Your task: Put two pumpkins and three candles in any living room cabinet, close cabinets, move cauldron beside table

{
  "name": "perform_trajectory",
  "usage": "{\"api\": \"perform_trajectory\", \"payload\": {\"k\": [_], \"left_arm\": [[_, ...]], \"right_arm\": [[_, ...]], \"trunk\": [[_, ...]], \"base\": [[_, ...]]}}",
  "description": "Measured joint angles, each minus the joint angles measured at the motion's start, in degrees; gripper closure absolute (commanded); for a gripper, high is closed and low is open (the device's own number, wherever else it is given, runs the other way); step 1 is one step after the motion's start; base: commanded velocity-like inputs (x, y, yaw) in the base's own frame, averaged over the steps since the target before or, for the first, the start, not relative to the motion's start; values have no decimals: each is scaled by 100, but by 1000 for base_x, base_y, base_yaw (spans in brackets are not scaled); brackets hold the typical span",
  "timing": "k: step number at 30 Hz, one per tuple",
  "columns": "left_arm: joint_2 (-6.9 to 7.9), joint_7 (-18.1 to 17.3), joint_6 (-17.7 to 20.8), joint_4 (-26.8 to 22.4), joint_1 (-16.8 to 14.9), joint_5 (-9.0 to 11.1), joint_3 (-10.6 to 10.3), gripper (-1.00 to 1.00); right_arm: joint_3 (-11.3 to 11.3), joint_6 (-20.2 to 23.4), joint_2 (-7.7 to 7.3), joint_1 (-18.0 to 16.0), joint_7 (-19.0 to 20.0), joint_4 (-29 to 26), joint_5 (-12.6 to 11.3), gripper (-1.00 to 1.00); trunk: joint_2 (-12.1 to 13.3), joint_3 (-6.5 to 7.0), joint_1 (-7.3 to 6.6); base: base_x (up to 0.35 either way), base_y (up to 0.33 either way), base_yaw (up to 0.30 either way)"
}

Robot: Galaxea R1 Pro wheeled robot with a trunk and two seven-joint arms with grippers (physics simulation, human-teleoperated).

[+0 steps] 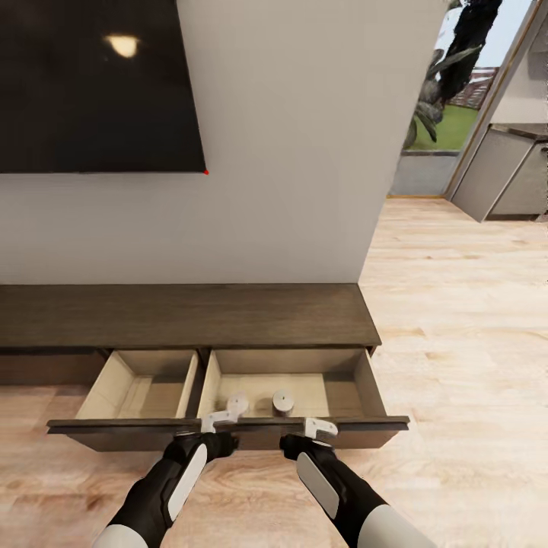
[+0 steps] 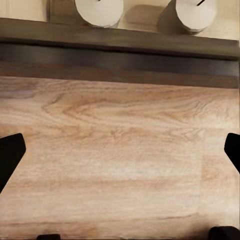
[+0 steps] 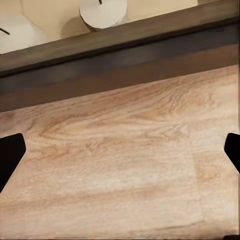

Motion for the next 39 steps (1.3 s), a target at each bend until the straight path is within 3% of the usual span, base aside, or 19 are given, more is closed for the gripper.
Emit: {"api": "perform_trajectory", "payload": {"k": [8,11,15,21,33,39], "left_arm": [[0,1,0,0,0,2,0,-100],[0,-1,0,0,0,3,0,-100],[7,-1,0,0,0,3,0,-100],[9,-1,5,0,0,7,0,-100],[17,-1,5,0,0,7,0,-100],[109,0,6,0,-15,-7,87,-100]], "right_arm": [[3,-2,0,1,18,-11,4,-100],[16,-171,0,5,273,-69,35,-100],[182,-359,0,8,517,-86,66,-100],[421,-483,0,8,590,-89,72,-100],[436,-497,0,2,598,-89,75,-100],[437,-492,0,5,598,-89,71,-100]], "trunk": [[321,144,-179],[441,198,-245],[601,269,-333],[842,377,-465],[1324,593,-728],[1564,700,-860]], "base": [[-59,0,0],[-3,0,0],[0,0,0],[0,0,0],[0,0,0],[0,0,0]]}}
